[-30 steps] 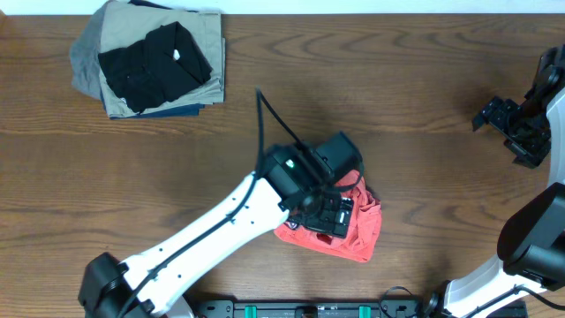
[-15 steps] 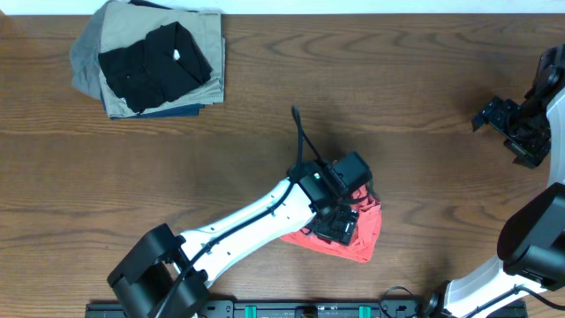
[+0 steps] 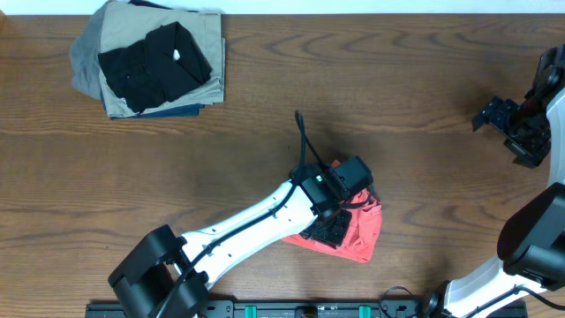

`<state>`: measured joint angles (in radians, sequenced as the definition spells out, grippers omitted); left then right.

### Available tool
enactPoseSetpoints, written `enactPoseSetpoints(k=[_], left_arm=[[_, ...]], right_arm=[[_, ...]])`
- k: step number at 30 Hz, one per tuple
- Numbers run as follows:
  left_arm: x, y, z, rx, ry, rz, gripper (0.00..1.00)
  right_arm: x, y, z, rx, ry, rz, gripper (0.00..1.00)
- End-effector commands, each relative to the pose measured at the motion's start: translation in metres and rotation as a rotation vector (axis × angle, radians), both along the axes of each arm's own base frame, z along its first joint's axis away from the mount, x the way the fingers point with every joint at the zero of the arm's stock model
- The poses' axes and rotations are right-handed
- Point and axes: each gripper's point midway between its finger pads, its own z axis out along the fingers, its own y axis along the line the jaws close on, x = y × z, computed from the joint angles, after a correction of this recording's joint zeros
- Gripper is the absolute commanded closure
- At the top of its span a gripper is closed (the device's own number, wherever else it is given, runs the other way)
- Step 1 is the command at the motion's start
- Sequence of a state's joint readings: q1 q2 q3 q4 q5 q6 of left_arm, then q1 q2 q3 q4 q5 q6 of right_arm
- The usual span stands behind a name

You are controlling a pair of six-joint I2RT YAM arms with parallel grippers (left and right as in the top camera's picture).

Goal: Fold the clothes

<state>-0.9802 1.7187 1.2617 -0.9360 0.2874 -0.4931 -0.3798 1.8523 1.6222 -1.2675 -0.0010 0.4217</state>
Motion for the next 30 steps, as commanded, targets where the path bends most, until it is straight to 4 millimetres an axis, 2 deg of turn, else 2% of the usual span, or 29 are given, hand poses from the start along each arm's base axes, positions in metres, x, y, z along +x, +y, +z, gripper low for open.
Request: enactPoseSetpoints(k=[1, 6, 9, 13, 16, 18, 19, 20, 21, 26, 30], left_arm=[[-0.014, -0.014, 0.024, -0.097, 0.051, -0.027, 0.94], [-0.029, -0.021, 0.045, -0.139, 0.035, -0.033, 0.94], [-0.040, -0.025, 0.049, -0.147, 0.037, -0.039, 0.94], [-0.055, -0.036, 0.044, -0.159, 0.036, -0.084, 0.94], [-0.066, -0.045, 0.032, -0.150, 0.045, -0.096, 0.93], [-0.071, -0.047, 0.024, -0.129, 0.057, -0.100, 0.88], [-0.073, -0.047, 0.019, -0.114, 0.064, -0.105, 0.78], [-0.075, -0.047, 0.014, -0.100, 0.071, -0.108, 0.73], [-0.076, -0.047, 0.009, -0.086, 0.078, -0.111, 0.62], [-0.079, -0.046, -0.009, -0.035, 0.101, -0.119, 0.59], [-0.072, -0.047, 0.001, -0.074, 0.068, -0.204, 0.59]], right_arm=[[0.001, -0.004, 0.001, -0.004, -0.004, -0.022, 0.01], [0.001, -0.004, 0.001, -0.004, -0.004, -0.022, 0.01], [0.001, -0.004, 0.001, -0.004, -0.004, -0.022, 0.01], [0.001, -0.004, 0.001, -0.004, -0.004, -0.022, 0.01], [0.001, -0.004, 0.001, -0.004, -0.004, -0.022, 0.01], [0.001, -0.004, 0.001, -0.004, -0.004, -0.022, 0.01], [0.001, -0.004, 0.001, -0.004, -0.004, -0.022, 0.01], [0.001, -0.004, 0.001, -0.004, -0.004, -0.022, 0.01], [0.001, -0.004, 0.001, -0.004, -0.004, -0.022, 0.01], [0.001, -0.004, 0.001, -0.004, -0.004, -0.022, 0.01], [0.001, -0.004, 0.001, -0.004, -0.004, -0.022, 0.01]])
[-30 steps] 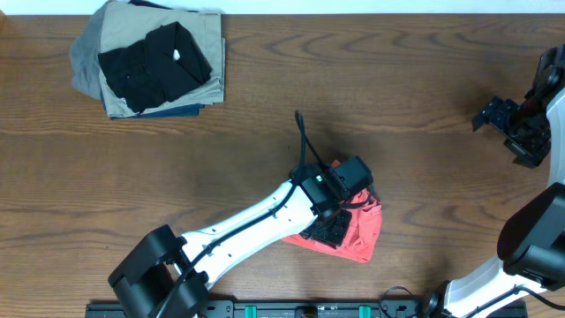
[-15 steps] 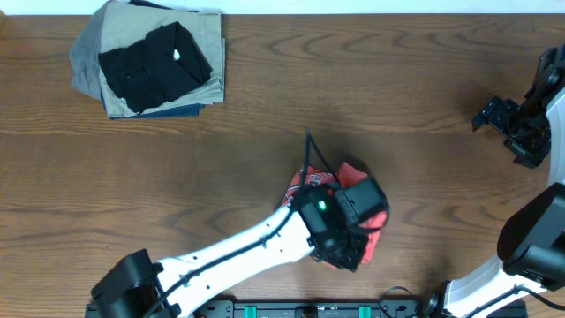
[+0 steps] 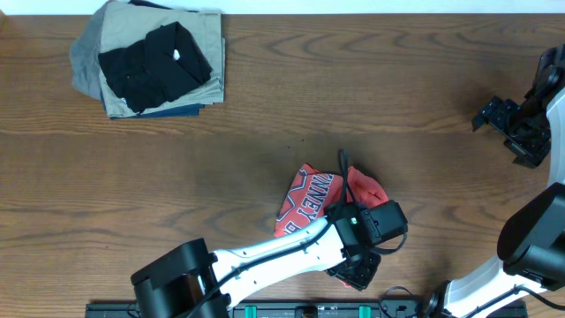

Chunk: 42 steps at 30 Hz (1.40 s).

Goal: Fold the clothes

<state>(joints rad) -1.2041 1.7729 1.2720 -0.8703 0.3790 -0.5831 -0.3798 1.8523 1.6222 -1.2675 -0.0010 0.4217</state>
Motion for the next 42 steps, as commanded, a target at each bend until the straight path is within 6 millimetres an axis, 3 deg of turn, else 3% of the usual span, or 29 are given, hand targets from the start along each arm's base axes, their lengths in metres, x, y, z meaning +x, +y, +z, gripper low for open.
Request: enactPoseSetpoints(k=[1, 5, 8, 10, 15, 21, 34, 42], left_arm=[[0.010, 0.000, 0.014, -0.043, -0.026, -0.049, 0.59], [0.047, 0.009, 0.032, -0.073, -0.081, 0.045, 0.55], [0.078, 0.021, 0.034, -0.067, -0.154, 0.077, 0.53], [0.096, 0.022, 0.032, -0.088, -0.181, 0.074, 0.44], [0.128, 0.014, 0.021, -0.136, -0.231, 0.073, 0.27], [0.156, -0.009, 0.013, -0.243, -0.256, 0.095, 0.26], [0.168, -0.026, -0.009, -0.277, -0.259, 0.095, 0.25], [0.165, -0.041, -0.001, -0.356, -0.229, 0.098, 0.27]], right_arm=[[0.001, -0.004, 0.001, -0.004, -0.004, -0.022, 0.01], [0.001, -0.004, 0.001, -0.004, -0.004, -0.022, 0.01], [0.001, -0.004, 0.001, -0.004, -0.004, -0.022, 0.01], [0.001, -0.004, 0.001, -0.004, -0.004, -0.022, 0.01], [0.001, -0.004, 0.001, -0.004, -0.004, -0.022, 0.01], [0.001, -0.004, 0.001, -0.004, -0.004, -0.022, 0.01], [0.001, -0.004, 0.001, -0.004, -0.004, -0.022, 0.01], [0.001, -0.004, 0.001, -0.004, -0.004, -0.022, 0.01]])
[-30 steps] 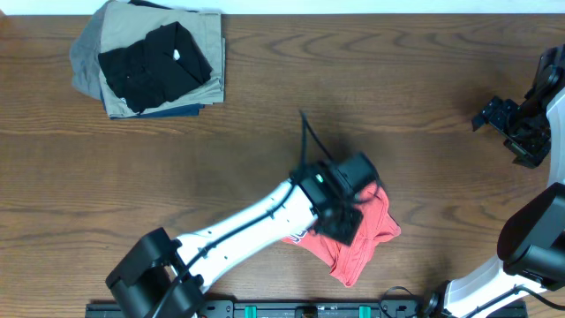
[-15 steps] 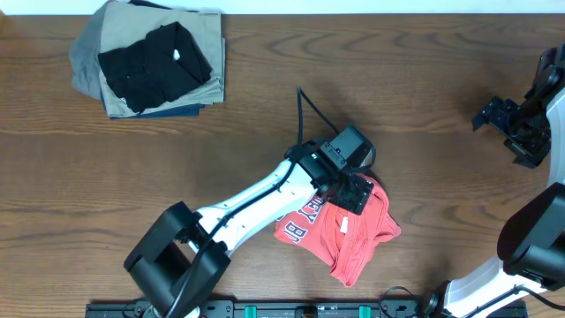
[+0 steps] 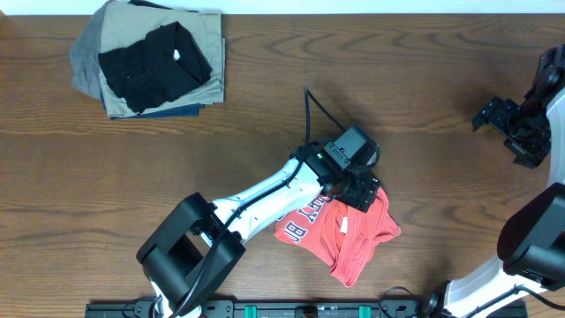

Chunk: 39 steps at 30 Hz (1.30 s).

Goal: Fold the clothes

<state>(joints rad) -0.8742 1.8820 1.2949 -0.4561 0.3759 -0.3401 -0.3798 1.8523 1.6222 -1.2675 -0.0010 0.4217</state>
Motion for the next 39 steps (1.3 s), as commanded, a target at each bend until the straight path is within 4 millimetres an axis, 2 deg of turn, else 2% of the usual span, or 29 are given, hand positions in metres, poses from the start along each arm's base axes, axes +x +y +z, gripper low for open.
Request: enactPoseSetpoints(k=[1, 4, 11, 13, 17, 23, 27, 33, 39], left_arm=[[-0.003, -0.010, 0.007, -0.048, 0.036, -0.010, 0.28], [-0.004, -0.011, 0.007, -0.051, 0.039, -0.013, 0.39], [-0.004, -0.011, 0.007, -0.051, 0.039, -0.013, 0.78], [-0.004, -0.011, 0.007, -0.051, 0.044, -0.005, 0.93], [-0.005, -0.015, 0.014, -0.075, 0.079, 0.039, 0.94], [-0.025, -0.040, 0.034, -0.199, 0.214, 0.042, 0.94], [-0.034, -0.055, 0.039, -0.227, 0.204, 0.030, 0.94], [-0.025, -0.063, 0.032, -0.178, 0.073, 0.105, 0.94], [-0.034, -0.075, 0.028, -0.188, 0.057, 0.078, 0.92]], right_arm=[[0.001, -0.004, 0.001, -0.004, -0.004, -0.022, 0.01], [0.001, -0.004, 0.001, -0.005, -0.004, -0.022, 0.01], [0.001, -0.004, 0.001, -0.004, -0.004, -0.022, 0.01], [0.001, -0.004, 0.001, -0.004, -0.004, -0.022, 0.01], [0.001, -0.004, 0.001, -0.004, -0.004, -0.022, 0.01], [0.001, -0.004, 0.001, -0.004, -0.004, -0.022, 0.01], [0.001, -0.004, 0.001, -0.004, -0.004, -0.022, 0.01], [0.001, -0.004, 0.001, -0.004, -0.004, -0.022, 0.01], [0.001, -0.004, 0.001, -0.004, -0.004, -0.022, 0.01]])
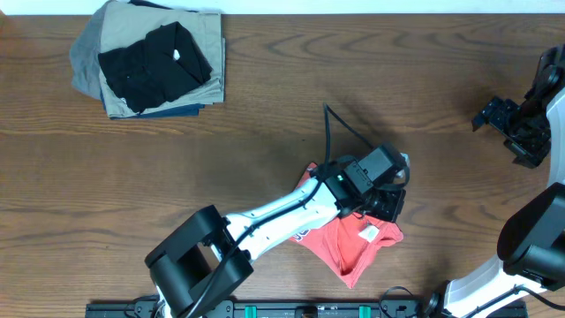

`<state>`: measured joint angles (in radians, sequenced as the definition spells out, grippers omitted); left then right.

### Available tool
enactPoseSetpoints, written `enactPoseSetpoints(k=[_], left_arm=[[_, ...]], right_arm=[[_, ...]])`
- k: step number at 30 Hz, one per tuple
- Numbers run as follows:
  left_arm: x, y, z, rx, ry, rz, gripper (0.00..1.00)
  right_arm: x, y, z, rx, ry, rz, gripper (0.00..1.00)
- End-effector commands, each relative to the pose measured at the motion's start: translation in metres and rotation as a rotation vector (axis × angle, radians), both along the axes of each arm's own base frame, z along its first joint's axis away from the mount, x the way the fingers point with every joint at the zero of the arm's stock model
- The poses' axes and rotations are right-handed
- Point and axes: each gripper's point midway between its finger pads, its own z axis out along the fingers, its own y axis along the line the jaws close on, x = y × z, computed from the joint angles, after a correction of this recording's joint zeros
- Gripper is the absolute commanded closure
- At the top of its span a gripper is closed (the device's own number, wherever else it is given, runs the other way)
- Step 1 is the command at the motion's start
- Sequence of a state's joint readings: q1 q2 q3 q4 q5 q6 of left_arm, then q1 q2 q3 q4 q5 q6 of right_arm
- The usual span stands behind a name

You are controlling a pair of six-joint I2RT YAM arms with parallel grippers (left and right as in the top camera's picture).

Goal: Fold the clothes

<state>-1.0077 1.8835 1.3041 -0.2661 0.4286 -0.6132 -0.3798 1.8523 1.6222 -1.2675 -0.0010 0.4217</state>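
A red garment (353, 243) with white lettering lies crumpled near the table's front edge, right of centre. My left gripper (391, 203) sits over its upper right corner; the fingers are hidden against the cloth, so their state cannot be told. The left arm (282, 212) stretches across the garment's left part and hides it. My right gripper (510, 126) hovers far off at the right edge of the table, away from the garment; whether it is open or shut cannot be made out.
A stack of folded clothes (150, 62), black on top of khaki, grey and blue, rests at the back left corner. The brown wooden table (265, 132) spans the view. The right arm's base (530, 238) stands at the front right.
My left gripper has moved right and slightly toward the front, from the garment's upper middle to its upper right corner. The red cloth has shifted a little rightward. The right arm stayed still.
My left gripper was first over the bunched red garment at centre. Then it was at the front edge with the cloth drawn out behind it. Later it stood at the garment's back edge with the cloth spread wider, and now at the right corner.
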Motion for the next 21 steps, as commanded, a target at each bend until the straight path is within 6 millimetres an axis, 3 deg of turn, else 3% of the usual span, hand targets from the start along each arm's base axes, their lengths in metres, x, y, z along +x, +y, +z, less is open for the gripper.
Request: enactPoseSetpoints(k=[1, 7, 13, 16, 19, 21], left_arm=[[0.003, -0.010, -0.002, 0.001, -0.024, 0.017, 0.92], [-0.009, -0.027, -0.018, -0.012, -0.031, -0.021, 0.92], [-0.007, -0.039, -0.039, -0.024, -0.039, -0.029, 0.91], [-0.008, -0.038, -0.044, -0.012, -0.034, -0.029, 0.73], [-0.013, -0.040, -0.036, -0.038, -0.013, -0.052, 0.43], [-0.019, -0.042, -0.023, -0.068, -0.002, -0.077, 0.36]], right_arm=[[0.001, -0.004, 0.001, -0.004, -0.004, -0.022, 0.01], [0.001, -0.004, 0.001, -0.004, -0.004, -0.022, 0.01], [0.001, -0.004, 0.001, -0.004, -0.004, -0.022, 0.01], [0.001, -0.004, 0.001, -0.004, -0.004, -0.022, 0.01], [0.001, -0.004, 0.001, -0.004, -0.004, -0.022, 0.01], [0.001, -0.004, 0.001, -0.004, -0.004, -0.022, 0.01]])
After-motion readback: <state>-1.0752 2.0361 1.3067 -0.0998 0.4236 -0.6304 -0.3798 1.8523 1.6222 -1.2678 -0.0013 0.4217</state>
